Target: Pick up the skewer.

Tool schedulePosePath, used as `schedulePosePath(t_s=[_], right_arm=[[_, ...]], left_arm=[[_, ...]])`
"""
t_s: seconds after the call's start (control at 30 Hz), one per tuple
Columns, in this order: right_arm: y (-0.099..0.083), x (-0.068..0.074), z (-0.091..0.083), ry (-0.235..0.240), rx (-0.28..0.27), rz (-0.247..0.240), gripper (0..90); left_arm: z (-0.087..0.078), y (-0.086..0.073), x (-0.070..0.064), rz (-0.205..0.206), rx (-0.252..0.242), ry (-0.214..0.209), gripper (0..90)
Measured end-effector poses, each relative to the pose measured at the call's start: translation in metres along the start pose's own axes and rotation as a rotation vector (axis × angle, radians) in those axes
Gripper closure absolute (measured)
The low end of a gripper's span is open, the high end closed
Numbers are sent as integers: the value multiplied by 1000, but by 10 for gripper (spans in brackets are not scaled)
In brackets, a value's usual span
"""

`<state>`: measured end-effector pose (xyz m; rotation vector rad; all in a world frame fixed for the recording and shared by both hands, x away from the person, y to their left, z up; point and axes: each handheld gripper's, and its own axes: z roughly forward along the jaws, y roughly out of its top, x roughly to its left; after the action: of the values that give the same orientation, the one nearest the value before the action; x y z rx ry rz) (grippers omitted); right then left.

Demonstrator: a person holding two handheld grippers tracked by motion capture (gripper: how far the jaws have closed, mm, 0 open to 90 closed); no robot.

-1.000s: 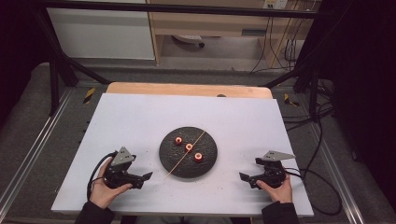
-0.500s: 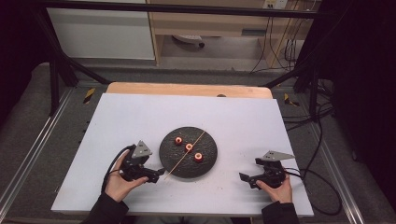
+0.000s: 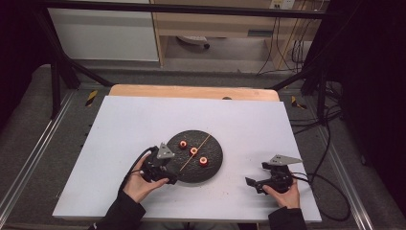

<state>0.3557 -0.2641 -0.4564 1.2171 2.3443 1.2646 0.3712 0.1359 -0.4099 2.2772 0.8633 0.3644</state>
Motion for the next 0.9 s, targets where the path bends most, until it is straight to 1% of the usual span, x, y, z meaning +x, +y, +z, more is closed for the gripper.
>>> schedulePosePath(t_s=[0.03,0.1,0.13,0.3,0.47,0.5,0.63,0.7,0.73,0.77,0.8,0.83,0.87,0.9], right_arm=[[0,0,0,0,-1,0,6],[0,0,0,1,-1,0,6],[0,0,0,2,1,-2,6],[0,0,0,4,1,2,6],[0,0,0,7,3,-2,6],[0,0,0,6,3,0,6],[0,0,0,8,2,3,6],[0,0,0,9,2,2,6],[0,0,0,9,3,2,6],[0,0,0,9,3,1,6],[0,0,0,10,2,-1,6],[0,0,0,10,3,-1,6],[0,0,0,10,2,-1,6],[0,0,0,12,3,0,6]], left_arm=[[1,1,-1,-5,0,3,276],[3,3,-1,-2,0,9,314],[7,5,-3,-2,12,18,331],[13,11,-8,0,31,29,408],[16,16,-10,4,49,47,494],[18,18,-11,-1,62,41,505],[19,19,-12,-2,68,36,571],[20,19,-13,-9,77,25,594],[21,19,-13,-12,93,16,614],[21,19,-13,-12,93,16,627],[22,20,-13,-13,108,-3,640],[22,20,-13,-13,108,-3,658],[24,20,-15,-12,127,-6,680],[24,20,-15,-12,127,-6,695]])
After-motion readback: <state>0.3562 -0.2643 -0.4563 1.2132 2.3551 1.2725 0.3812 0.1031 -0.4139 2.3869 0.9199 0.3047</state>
